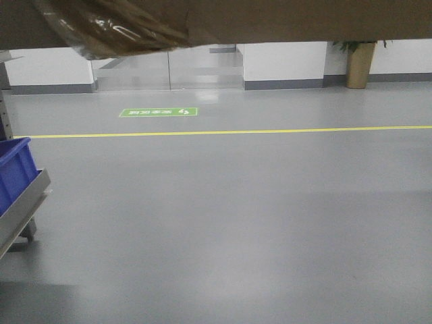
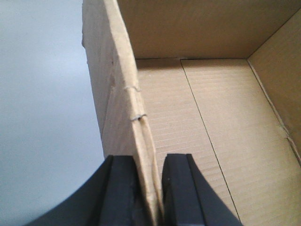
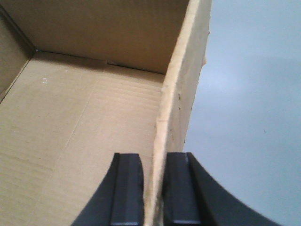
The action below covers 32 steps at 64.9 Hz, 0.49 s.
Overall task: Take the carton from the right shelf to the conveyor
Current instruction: 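Hold the carton with both grippers while driving to the red conveyor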
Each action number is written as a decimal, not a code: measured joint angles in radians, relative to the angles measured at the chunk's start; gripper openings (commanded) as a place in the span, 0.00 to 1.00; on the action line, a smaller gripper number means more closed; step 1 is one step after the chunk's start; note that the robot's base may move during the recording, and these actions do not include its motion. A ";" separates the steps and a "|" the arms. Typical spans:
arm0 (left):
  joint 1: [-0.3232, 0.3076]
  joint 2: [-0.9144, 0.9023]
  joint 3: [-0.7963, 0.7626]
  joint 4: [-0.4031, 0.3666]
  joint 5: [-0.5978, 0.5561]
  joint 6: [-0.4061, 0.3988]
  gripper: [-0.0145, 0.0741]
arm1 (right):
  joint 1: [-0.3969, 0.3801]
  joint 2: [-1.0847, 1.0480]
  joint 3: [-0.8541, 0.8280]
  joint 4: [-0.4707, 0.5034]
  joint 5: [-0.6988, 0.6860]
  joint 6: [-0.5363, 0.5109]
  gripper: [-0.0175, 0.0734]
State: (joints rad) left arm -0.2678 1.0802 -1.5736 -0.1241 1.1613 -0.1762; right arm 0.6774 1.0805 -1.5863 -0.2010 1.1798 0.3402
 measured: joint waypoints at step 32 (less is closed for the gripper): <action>0.000 0.000 0.000 -0.002 0.000 0.000 0.15 | 0.000 0.000 0.000 0.000 0.000 0.000 0.12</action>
State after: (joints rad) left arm -0.2678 1.0802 -1.5736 -0.1261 1.1613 -0.1762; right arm 0.6774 1.0805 -1.5863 -0.2010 1.1798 0.3402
